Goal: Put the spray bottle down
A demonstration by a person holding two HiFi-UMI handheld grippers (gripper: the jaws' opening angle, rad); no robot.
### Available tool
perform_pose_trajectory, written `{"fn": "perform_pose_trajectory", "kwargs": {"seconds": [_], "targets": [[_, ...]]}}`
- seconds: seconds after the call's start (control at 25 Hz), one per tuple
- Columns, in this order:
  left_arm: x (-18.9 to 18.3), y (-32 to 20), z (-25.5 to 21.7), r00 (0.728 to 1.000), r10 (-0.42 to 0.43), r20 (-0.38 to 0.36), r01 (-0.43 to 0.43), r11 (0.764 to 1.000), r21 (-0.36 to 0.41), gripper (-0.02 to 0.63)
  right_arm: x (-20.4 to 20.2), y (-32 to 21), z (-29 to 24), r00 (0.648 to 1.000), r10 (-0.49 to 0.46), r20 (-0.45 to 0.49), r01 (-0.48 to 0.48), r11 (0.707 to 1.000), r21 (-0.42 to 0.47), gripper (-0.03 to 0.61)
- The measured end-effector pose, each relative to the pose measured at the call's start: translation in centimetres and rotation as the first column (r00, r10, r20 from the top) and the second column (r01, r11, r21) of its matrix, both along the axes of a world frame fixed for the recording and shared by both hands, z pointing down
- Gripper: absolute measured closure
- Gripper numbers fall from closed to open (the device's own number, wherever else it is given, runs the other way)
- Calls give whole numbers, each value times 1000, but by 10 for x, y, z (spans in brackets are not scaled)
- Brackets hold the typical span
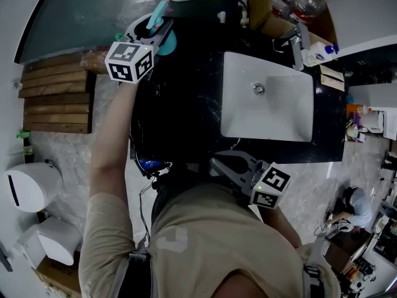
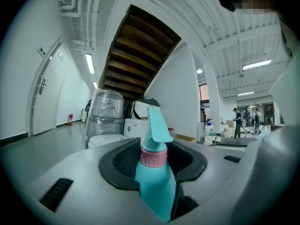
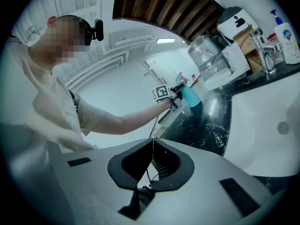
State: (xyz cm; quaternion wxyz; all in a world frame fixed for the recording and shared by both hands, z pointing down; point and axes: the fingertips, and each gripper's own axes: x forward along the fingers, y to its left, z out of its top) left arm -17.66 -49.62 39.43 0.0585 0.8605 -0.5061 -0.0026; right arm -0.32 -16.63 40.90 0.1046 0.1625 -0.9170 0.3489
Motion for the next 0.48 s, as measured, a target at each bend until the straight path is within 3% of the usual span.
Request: {"fn": "perform_pose_trajectory", "kwargs": {"seconds": [0.48], "targets": [[24,-23,1,1000,-9,5,8,1000,24,456,10,-10,2,999,30,-10,-30,999,-17,557]]}}
